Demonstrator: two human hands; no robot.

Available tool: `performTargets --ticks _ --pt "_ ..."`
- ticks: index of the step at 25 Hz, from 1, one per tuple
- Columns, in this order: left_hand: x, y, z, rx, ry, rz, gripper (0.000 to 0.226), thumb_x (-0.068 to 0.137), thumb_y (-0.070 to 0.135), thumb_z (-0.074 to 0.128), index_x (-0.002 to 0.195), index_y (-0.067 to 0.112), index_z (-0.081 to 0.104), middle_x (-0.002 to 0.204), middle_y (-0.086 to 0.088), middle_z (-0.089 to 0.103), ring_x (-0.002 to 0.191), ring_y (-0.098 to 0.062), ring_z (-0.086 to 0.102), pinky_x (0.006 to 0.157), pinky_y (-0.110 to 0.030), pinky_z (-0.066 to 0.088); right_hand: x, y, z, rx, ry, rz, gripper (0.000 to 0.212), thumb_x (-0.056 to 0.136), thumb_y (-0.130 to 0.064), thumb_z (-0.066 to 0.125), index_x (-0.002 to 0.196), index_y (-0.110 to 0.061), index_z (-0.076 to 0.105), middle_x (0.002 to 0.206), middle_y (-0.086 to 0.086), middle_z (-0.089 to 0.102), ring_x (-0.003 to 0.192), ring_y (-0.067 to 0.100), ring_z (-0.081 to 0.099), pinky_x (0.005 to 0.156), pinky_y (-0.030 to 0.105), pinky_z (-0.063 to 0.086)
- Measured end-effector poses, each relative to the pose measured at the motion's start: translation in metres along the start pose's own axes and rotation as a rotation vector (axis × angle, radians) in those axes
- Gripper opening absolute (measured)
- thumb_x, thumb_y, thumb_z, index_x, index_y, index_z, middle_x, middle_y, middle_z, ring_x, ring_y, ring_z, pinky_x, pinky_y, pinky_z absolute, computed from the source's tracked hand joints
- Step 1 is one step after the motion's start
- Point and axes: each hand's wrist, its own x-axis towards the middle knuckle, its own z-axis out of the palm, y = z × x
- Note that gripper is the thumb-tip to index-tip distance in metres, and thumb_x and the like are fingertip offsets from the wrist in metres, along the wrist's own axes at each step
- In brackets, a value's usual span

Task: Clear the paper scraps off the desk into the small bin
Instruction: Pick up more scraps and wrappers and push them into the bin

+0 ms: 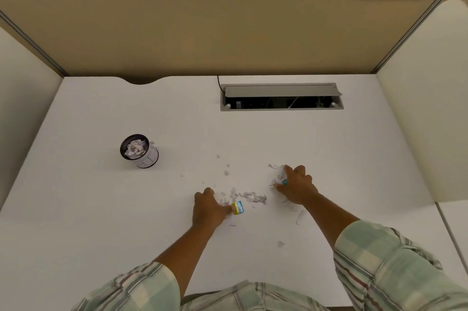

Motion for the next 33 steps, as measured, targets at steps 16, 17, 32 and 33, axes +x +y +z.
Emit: performTargets --ticks 16,17,32,33 --pt "-0.009 0.021 0.047 0.069 -0.015 0.226 0.023 0.089 0.028 0.075 0.108 0.015 0.068 0.110 -0.006 0.061 0.093 -0.021 0.064 0.082 -0.029 0.057 -0.024 -0.070 0.075 0.002 0.012 -0.333 0.027 0.093 -0.017 0.060 0.120 -0.014 0.061 0.115 0.009 0.045 0.093 0.026 0.062 0.079 0.031 0.054" --pt "-0.009 0.019 0.049 0.044 -0.015 0.233 0.016 0.090 0.022 0.073 0.103 0.013 0.070 0.106 -0.006 0.065 0.089 -0.020 0.063 0.080 -0.028 0.056 -0.025 -0.072 0.076 0.030 0.022 -0.332 0.024 0.092 -0.015 0.061 0.116 -0.012 0.064 0.112 0.008 0.048 0.092 0.025 0.063 0.076 0.027 0.051" --pt "0.004 -0.001 -0.003 -0.228 -0.107 0.075 0.009 0.079 0.010 0.086 0.087 0.010 0.081 0.083 -0.005 0.077 0.067 -0.012 0.070 0.053 -0.015 0.054 -0.030 -0.083 0.064 0.594 -0.082 -0.150 0.012 0.072 -0.010 0.088 0.081 -0.011 0.079 0.083 0.007 0.076 0.078 0.028 0.073 0.074 0.039 0.064" --pt "0.005 -0.006 -0.013 -0.259 -0.101 0.060 0.009 0.079 0.010 0.086 0.086 0.010 0.081 0.083 -0.004 0.078 0.068 -0.013 0.072 0.055 -0.017 0.055 -0.032 -0.089 0.063 0.649 -0.083 -0.141 0.013 0.073 -0.007 0.087 0.082 -0.009 0.079 0.085 0.009 0.076 0.079 0.030 0.074 0.075 0.042 0.064"
